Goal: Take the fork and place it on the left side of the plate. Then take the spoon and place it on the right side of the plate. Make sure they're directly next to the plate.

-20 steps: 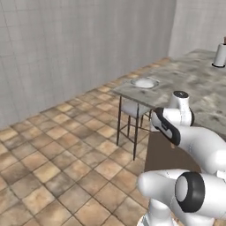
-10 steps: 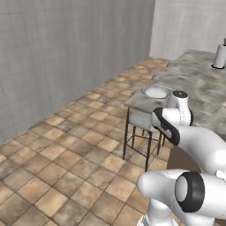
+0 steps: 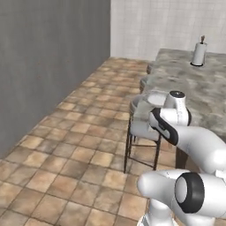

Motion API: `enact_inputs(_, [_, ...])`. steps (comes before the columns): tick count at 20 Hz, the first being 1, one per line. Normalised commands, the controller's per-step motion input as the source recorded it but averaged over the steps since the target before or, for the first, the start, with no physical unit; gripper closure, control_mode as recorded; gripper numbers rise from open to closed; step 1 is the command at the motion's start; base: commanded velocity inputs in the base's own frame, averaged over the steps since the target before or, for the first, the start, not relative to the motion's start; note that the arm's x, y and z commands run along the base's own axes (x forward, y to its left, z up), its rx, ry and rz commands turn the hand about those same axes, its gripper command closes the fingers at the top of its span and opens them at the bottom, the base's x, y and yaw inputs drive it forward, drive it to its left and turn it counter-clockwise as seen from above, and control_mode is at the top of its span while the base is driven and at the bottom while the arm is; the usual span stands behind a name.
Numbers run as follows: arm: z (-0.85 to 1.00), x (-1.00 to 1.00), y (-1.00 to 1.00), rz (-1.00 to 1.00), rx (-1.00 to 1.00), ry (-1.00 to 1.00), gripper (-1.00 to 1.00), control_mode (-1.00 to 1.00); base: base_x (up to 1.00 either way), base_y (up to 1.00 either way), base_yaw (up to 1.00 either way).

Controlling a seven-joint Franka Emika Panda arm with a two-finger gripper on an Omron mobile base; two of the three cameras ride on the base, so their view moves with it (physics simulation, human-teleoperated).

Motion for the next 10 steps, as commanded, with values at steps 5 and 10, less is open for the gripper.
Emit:
enact_inputs(5, [0.0, 0.0, 0.0, 0.0, 0.0, 0.0, 1.0, 1.0, 1.0, 0.84, -0.62])
enact_inputs(10, [0.0, 0.0, 0.0, 0.0, 0.0, 0.0, 1.0, 1.0, 0.96, 0.81, -0.66])
